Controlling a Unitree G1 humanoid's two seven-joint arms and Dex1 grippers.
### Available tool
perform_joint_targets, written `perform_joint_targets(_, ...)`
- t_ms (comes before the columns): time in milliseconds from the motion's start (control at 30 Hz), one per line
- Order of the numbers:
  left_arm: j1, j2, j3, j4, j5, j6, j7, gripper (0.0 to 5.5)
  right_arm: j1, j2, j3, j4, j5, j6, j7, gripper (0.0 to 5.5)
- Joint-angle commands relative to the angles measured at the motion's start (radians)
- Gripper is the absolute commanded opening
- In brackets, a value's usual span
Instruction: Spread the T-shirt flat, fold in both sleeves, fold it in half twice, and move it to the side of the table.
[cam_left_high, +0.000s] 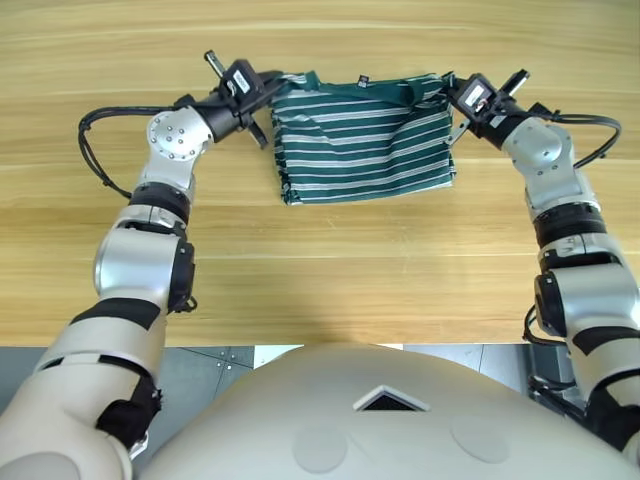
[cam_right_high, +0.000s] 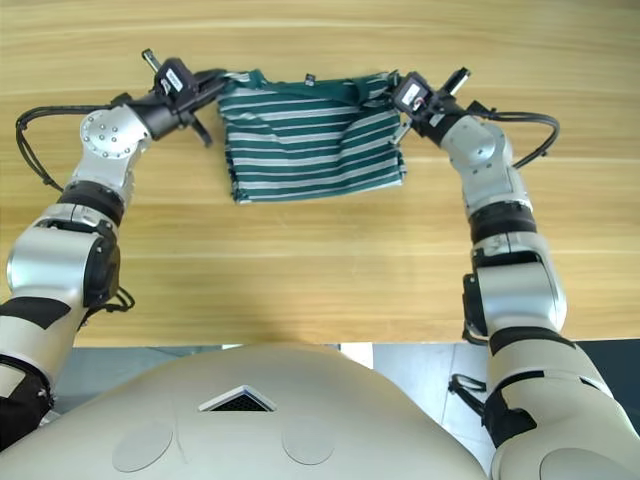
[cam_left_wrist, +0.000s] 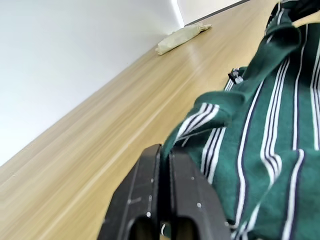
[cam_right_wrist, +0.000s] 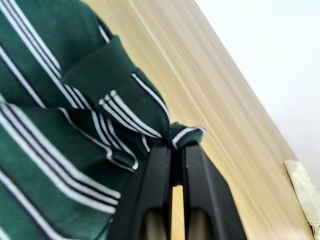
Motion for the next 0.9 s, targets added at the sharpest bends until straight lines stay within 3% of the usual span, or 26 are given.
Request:
perform_joint_targets(33,-0.057,-0.012,0.017,0.026,0.017,0.013,0.051,0.04,-0.065,0.015,0.007,0.081,-0.022,-0.032,-0.048,0.05)
perform_joint_targets(333,-0.08,-0.04,-0.089,0.108,0.213,0.177,0.276,0.04,-0.15,0.075,0.061,0.265,-0.11,-0.031,-0.193,0.05)
perform_joint_targets(567,-0.092,-0.081,-0.094,0.129,0.268,0.282,0.355,0.04,-0.166,0.126,0.108,0.342,-0.165,-0.003,-0.259,0.05)
perform_joint_targets(633,-0.1,-0.09,-0.081,0.132,0.264,0.308,0.358,0.04,-0.164,0.141,0.116,0.359,-0.172,0.017,-0.268,0.52)
perform_joint_targets(667,-0.103,-0.093,-0.077,0.133,0.262,0.319,0.357,0.4,-0.163,0.148,0.118,0.367,-0.174,0.03,-0.269,0.7)
perform_joint_targets(767,-0.11,-0.099,-0.056,0.133,0.25,0.339,0.36,0.8,-0.17,0.16,0.109,0.384,-0.169,0.071,-0.299,1.14)
perform_joint_targets(900,-0.15,-0.107,-0.021,0.132,0.241,0.363,0.431,1.52,-0.196,0.182,0.025,0.397,-0.092,0.095,-0.334,1.88)
